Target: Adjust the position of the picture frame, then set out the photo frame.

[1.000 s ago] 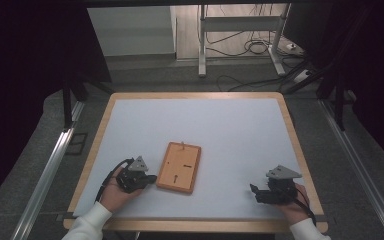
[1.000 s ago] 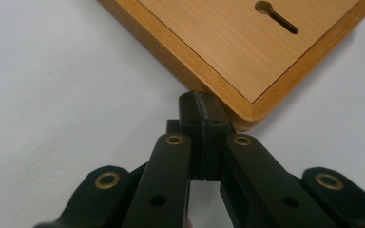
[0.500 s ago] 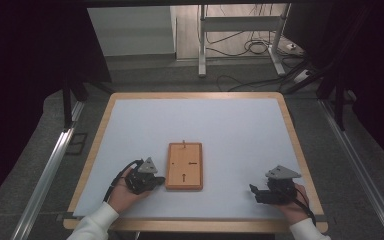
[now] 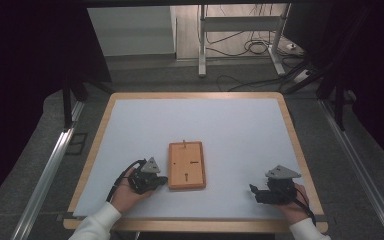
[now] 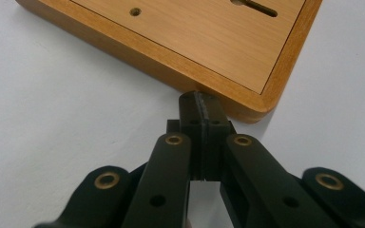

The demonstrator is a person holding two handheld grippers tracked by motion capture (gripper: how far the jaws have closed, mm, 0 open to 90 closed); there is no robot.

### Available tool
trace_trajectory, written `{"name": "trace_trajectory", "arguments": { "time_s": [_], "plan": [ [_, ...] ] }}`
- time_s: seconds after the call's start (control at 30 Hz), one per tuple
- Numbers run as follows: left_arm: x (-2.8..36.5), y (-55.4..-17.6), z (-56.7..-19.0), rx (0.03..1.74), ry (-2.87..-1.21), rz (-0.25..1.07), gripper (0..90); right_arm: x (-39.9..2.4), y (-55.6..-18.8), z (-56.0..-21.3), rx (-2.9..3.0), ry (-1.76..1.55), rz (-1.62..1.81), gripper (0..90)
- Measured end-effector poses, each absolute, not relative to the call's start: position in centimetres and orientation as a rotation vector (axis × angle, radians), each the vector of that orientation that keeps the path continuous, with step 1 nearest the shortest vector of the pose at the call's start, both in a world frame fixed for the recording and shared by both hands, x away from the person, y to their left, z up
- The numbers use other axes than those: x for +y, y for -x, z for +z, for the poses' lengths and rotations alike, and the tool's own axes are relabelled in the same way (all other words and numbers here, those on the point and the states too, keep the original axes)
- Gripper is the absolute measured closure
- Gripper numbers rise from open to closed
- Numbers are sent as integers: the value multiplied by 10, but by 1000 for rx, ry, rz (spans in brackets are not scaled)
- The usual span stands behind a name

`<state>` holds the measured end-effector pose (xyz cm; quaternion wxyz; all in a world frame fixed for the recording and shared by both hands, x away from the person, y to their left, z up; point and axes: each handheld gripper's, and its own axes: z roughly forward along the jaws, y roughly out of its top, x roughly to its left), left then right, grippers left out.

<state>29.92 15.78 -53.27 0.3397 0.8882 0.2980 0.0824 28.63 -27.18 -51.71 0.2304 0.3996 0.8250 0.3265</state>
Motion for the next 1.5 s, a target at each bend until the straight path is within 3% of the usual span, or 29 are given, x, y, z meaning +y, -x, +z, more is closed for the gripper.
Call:
{"name": "trace_trajectory", "arguments": {
  "time_s": [0.53, 0.63, 0.67, 0.77, 0.83, 1.1, 1.5],
  "plan": [
    [193, -299, -523, 859, -2162, 339, 872, -266, -292, -517, 2283, -1074, 940, 146],
    [200, -298, -524, 910, -2106, 381, 598, -263, -295, -518, 2290, -1063, 942, 146],
    [203, -297, -524, 928, -2089, 395, 598, -262, -296, -518, 2294, -1057, 941, 146],
    [209, -295, -523, 975, -2040, 403, 447, -257, -296, -518, 2310, -1032, 941, 146],
    [210, -295, -523, 974, -2042, 406, 419, -256, -295, -517, 2308, -1022, 945, 146],
    [210, -298, -523, 974, -2036, 395, 360, -255, -294, -516, 2304, -1014, 948, 146],
    [197, -324, -516, 930, -2025, 343, 343, -249, -285, -513, 2311, -1002, 1009, 146]
  ]
}}
